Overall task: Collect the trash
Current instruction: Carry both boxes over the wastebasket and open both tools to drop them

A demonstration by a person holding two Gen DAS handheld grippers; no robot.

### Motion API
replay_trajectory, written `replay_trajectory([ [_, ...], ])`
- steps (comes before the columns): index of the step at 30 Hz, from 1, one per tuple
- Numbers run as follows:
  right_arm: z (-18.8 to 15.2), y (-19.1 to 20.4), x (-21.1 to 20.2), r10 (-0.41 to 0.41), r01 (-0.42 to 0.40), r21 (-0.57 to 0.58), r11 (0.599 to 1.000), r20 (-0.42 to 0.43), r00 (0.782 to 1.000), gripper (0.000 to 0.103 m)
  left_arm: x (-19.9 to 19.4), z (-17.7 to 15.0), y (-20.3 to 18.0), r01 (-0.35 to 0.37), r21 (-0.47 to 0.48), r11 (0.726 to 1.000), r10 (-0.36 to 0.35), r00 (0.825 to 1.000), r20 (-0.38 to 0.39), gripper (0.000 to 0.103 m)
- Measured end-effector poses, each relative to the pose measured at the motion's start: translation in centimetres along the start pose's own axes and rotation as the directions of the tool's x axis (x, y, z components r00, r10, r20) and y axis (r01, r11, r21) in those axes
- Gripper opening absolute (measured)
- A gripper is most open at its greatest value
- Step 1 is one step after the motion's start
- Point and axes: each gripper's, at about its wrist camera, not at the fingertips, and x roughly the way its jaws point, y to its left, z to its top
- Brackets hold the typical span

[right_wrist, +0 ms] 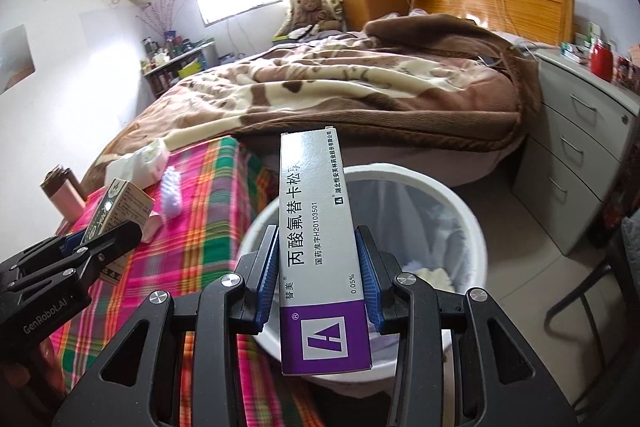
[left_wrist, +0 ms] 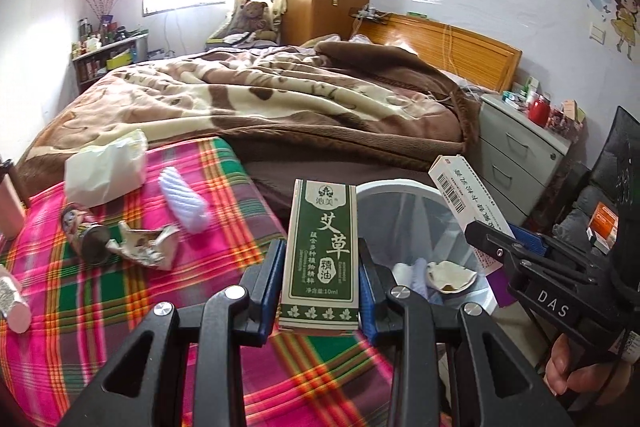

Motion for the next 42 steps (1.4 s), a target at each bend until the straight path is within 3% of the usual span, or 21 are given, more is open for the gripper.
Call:
replay_trajectory([
  [14, -0.4, -3.2, 1.0, -0.052, 0.053, 0.038, 0.998, -0.04, 0.998, 0.038, 3.3, 0.5, -4.0, 0.035, 0.03, 0.999, -0.033, 0.998, -0.048, 0.035],
  [29, -0.2, -4.2, 2.7, -0.083, 0.085, 0.025, 0.996, -0.085, 0.993, 0.038, 5.9, 0.7, -5.2, 0.05, 0.049, 0.998, -0.045, 0.995, -0.093, 0.036],
  [33, -0.2, -4.3, 2.8, -0.093, 0.095, 0.02, 0.995, -0.089, 0.992, 0.038, 6.0, 0.8, -5.4, 0.047, 0.052, 0.998, -0.043, 0.995, -0.086, 0.056],
  [36, -0.1, -4.4, 2.8, -0.102, 0.104, 0.016, 0.994, -0.094, 0.99, 0.039, 5.8, 0.9, -5.4, 0.055, 0.053, 0.997, -0.05, 0.996, -0.079, 0.058],
  [39, 0.0, -4.3, 2.7, -0.115, 0.116, 0.003, 0.993, -0.093, 0.989, 0.04, 5.4, 1.0, -5.1, 0.06, 0.047, 0.997, -0.056, 0.996, -0.07, 0.066],
  [42, 0.1, -4.4, 2.4, -0.11, 0.111, 0.008, 0.994, -0.086, 0.99, 0.057, 5.1, 1.0, -4.9, 0.06, 0.044, 0.997, -0.058, 0.996, -0.064, 0.068],
])
